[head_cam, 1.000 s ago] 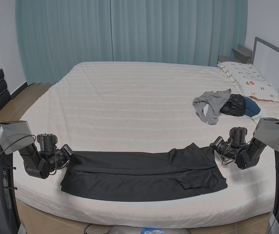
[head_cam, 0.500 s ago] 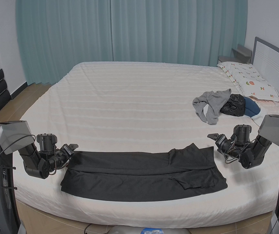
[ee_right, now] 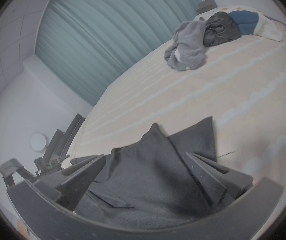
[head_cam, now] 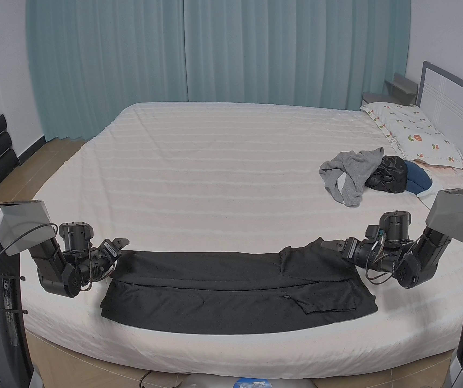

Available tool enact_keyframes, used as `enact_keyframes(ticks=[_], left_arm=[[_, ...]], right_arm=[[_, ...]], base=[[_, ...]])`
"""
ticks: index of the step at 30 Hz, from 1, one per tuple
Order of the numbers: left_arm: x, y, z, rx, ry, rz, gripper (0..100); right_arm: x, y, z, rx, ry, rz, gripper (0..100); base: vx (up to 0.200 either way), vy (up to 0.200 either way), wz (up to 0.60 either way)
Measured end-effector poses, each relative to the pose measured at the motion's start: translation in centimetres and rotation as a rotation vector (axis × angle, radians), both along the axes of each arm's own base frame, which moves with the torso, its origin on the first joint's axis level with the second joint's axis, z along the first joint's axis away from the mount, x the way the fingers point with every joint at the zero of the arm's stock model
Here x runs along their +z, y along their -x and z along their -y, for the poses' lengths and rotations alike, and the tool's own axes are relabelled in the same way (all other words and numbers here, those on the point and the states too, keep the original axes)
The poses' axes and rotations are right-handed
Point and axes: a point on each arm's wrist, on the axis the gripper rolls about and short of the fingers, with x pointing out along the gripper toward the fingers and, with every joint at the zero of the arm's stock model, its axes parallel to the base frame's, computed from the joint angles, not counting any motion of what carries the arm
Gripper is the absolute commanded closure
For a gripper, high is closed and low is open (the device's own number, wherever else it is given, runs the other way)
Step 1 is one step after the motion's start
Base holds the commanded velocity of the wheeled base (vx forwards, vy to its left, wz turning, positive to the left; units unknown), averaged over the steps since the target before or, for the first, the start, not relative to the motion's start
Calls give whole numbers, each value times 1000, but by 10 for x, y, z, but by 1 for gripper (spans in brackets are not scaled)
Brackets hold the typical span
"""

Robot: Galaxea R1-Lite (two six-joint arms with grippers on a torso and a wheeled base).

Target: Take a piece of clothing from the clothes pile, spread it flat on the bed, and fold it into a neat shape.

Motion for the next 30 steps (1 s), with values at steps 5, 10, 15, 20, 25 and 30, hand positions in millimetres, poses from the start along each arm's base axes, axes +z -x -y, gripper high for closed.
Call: enact_keyframes(ticks=[5,10,15,20,25,30], left_arm=[[0,0,0,2,0,0,0],[0,0,0,3,0,0,0],[0,0,0,3,0,0,0],[0,0,0,3,0,0,0],[0,0,0,3,1,1,0],[0,0,0,2,-1,1,0]], right_arm=[[-9,-1,-10,54,44,3,0],[-12,-6,-10,53,47,8,0],[-16,-10,-5,41,49,7,0],[-20,-11,-3,36,53,3,0],[-24,-11,0,41,74,3,100],[-30,-8,6,55,120,3,100]], base=[[0,0,0],[0,0,0],[0,0,0],[0,0,0],[0,0,0],[0,0,0]])
